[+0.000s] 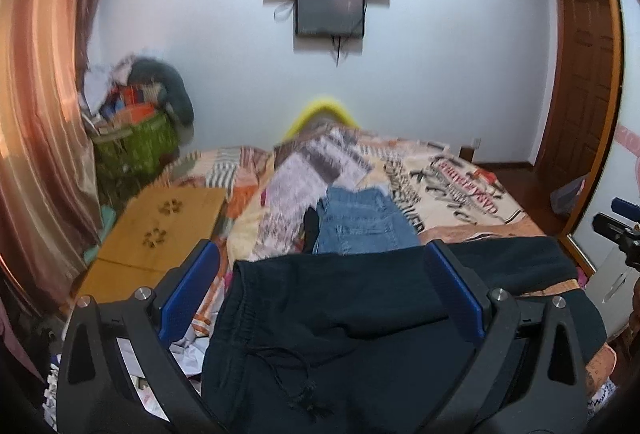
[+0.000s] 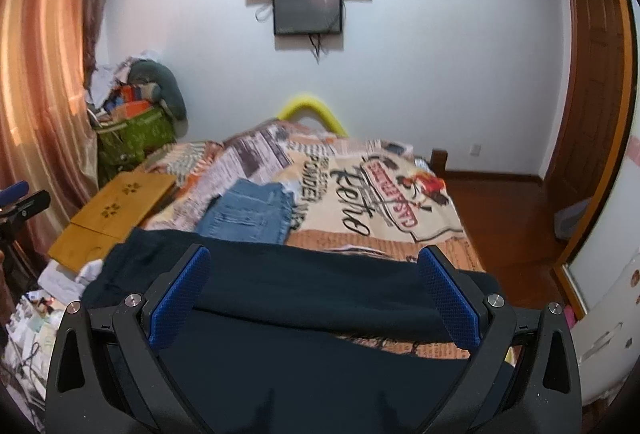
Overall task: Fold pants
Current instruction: 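Lower both tools onto the sweatpants waistband and close both grippers on it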
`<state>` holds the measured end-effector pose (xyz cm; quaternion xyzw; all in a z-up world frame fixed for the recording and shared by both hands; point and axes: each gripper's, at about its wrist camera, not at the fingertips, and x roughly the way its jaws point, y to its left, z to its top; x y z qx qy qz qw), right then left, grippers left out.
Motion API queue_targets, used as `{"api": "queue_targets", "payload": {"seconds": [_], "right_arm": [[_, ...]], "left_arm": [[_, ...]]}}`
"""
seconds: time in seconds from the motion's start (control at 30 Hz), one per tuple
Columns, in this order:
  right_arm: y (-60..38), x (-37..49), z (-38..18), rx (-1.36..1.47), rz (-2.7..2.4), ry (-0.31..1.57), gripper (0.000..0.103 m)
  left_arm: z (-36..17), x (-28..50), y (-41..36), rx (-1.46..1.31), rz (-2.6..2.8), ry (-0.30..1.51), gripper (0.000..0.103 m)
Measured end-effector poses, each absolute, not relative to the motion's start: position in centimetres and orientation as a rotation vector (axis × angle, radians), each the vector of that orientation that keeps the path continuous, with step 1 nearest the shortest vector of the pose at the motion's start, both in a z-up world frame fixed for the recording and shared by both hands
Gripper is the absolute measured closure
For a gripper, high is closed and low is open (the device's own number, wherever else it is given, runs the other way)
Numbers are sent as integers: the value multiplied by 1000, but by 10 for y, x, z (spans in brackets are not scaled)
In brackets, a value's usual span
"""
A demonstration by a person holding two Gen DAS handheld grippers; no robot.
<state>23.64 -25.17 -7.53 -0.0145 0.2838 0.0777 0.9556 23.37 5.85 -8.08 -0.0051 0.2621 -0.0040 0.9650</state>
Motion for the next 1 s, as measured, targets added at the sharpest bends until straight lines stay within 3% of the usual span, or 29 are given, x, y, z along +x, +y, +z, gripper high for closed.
{"api": "queue_targets", "payload": {"seconds": [0.4,0.63,0.9,1.0], "right_arm": [[-281,322,-131,-89,157,776,1],[-292,364,-169,-68,214,900,11],[-281,406,-213,-162,324,1033,11],[-279,421,-225,-178,334,1055,13]], "left_arm": [[-161,368,118,17,75,750,1],[-229,424,146,-10,86,928,21],[-285,459,167,-73,60,1072,27],[-297,469,174,-108,55,1116,35]]}}
